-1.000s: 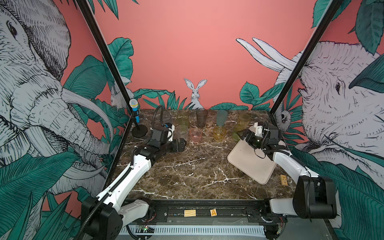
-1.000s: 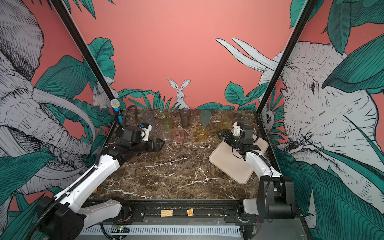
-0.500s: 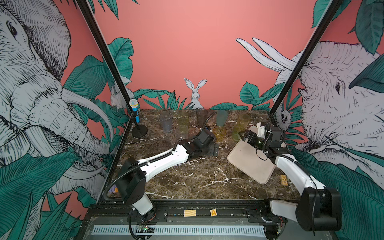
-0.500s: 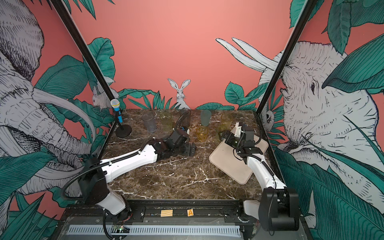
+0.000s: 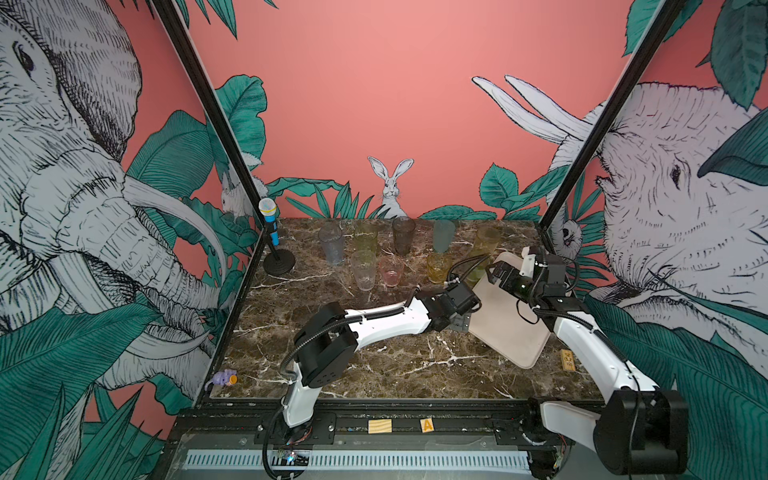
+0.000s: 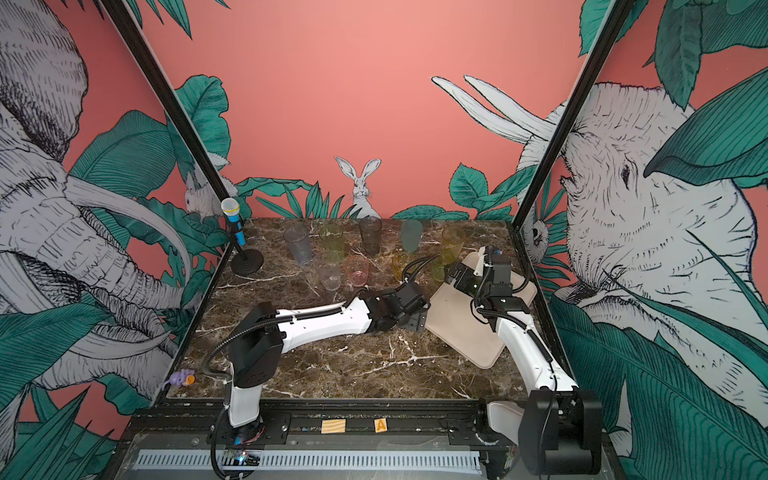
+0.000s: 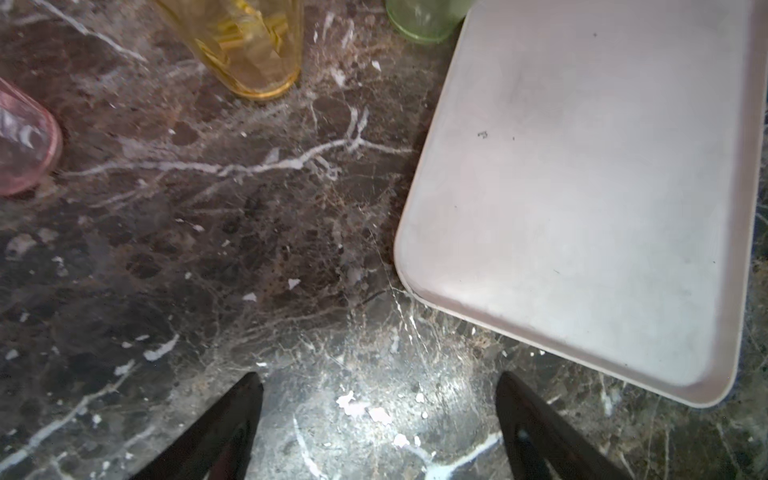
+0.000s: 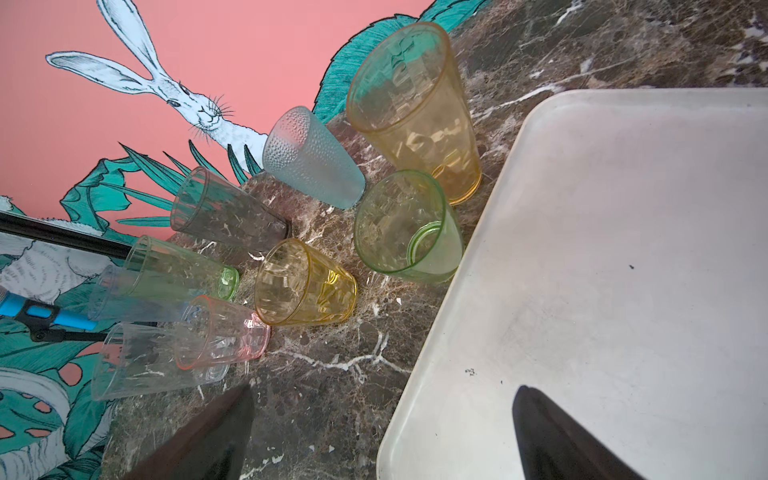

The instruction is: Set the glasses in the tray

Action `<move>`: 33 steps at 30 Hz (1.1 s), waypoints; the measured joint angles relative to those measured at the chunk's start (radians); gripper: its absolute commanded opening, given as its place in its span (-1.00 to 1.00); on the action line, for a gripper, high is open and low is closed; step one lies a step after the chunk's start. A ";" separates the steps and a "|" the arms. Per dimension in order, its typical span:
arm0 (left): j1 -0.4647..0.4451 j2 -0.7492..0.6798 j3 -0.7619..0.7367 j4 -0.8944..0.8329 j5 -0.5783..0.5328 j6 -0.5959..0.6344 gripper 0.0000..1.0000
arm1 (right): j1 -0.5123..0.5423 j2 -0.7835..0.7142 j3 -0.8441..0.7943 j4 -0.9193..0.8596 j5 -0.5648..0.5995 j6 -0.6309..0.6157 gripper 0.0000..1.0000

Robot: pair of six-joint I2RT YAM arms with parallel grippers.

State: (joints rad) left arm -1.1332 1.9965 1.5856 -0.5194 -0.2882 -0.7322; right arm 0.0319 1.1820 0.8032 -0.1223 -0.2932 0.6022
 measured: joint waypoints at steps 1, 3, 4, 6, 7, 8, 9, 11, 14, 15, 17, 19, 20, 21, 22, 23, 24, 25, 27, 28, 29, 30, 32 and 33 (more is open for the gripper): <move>-0.003 0.022 0.024 -0.007 0.000 -0.007 0.71 | 0.000 0.000 0.000 -0.002 0.003 0.000 0.98; -0.005 0.060 0.061 -0.012 0.000 -0.020 0.69 | 0.000 0.000 0.000 -0.004 0.006 0.000 0.99; -0.005 0.074 0.074 -0.014 0.000 -0.027 0.67 | 0.000 0.000 0.000 -0.004 0.010 0.001 0.98; -0.005 0.103 0.098 -0.022 -0.001 -0.035 0.65 | 0.000 0.000 0.000 -0.006 0.021 0.002 0.99; -0.005 0.116 0.109 -0.027 -0.001 -0.038 0.63 | -0.001 0.000 0.000 -0.008 0.026 0.004 0.99; -0.005 0.128 0.119 -0.034 -0.001 -0.039 0.59 | -0.001 0.001 0.000 -0.010 0.031 0.005 0.99; -0.005 0.141 0.132 -0.040 -0.001 -0.042 0.56 | -0.001 0.002 0.000 -0.011 0.036 0.008 0.99; -0.005 0.170 0.164 -0.055 0.000 -0.044 0.48 | -0.002 0.006 0.000 -0.011 0.048 0.014 0.99; -0.006 0.207 0.200 -0.065 0.006 -0.045 0.44 | -0.002 0.018 -0.001 -0.011 0.058 0.019 0.98; -0.008 0.214 0.205 -0.067 0.008 -0.045 0.42 | -0.002 0.023 -0.002 -0.010 0.060 0.021 0.98; -0.009 0.228 0.215 -0.072 0.011 -0.046 0.37 | -0.002 0.027 -0.006 -0.010 0.068 0.023 0.98; -0.010 0.240 0.221 -0.077 0.014 -0.045 0.36 | -0.003 0.030 -0.013 -0.008 0.074 0.026 0.98; -0.010 0.245 0.227 -0.080 0.015 -0.045 0.35 | -0.004 0.031 -0.016 -0.009 0.077 0.027 0.98; -0.010 0.251 0.231 -0.080 0.016 -0.045 0.33 | -0.004 0.033 -0.017 -0.010 0.078 0.028 0.98; -0.010 0.255 0.233 -0.080 0.018 -0.045 0.30 | -0.004 0.035 -0.017 -0.010 0.079 0.031 0.98; -0.010 0.257 0.233 -0.081 0.019 -0.046 0.29 | -0.004 0.036 -0.017 -0.009 0.081 0.032 0.99; -0.010 0.261 0.235 -0.082 0.019 -0.045 0.28 | -0.004 0.036 -0.017 -0.008 0.081 0.034 0.99; -0.010 0.266 0.240 -0.084 0.019 -0.045 0.27 | -0.004 0.036 -0.017 -0.007 0.082 0.035 0.99; -0.010 0.275 0.249 -0.083 0.019 -0.045 0.25 | -0.004 0.038 -0.017 -0.002 0.084 0.038 0.99; -0.010 0.278 0.253 -0.083 0.019 -0.045 0.24 | -0.004 0.040 -0.017 0.002 0.084 0.039 0.98; -0.010 0.282 0.255 -0.084 0.019 -0.045 0.22 | -0.004 0.043 -0.017 0.005 0.084 0.039 0.99; -0.010 0.285 0.259 -0.084 0.019 -0.045 0.18 | -0.004 0.047 -0.017 0.006 0.084 0.041 0.98; -0.010 0.292 0.264 -0.084 0.019 -0.047 0.11 | -0.004 0.052 -0.017 0.006 0.084 0.042 0.98; -0.010 0.296 0.265 -0.084 0.019 -0.046 0.10 | -0.004 0.055 -0.018 0.007 0.084 0.042 0.99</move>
State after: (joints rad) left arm -1.1427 2.2921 1.8507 -0.6029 -0.2695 -0.7780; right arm 0.0280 1.2366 0.7856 -0.1154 -0.2089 0.6437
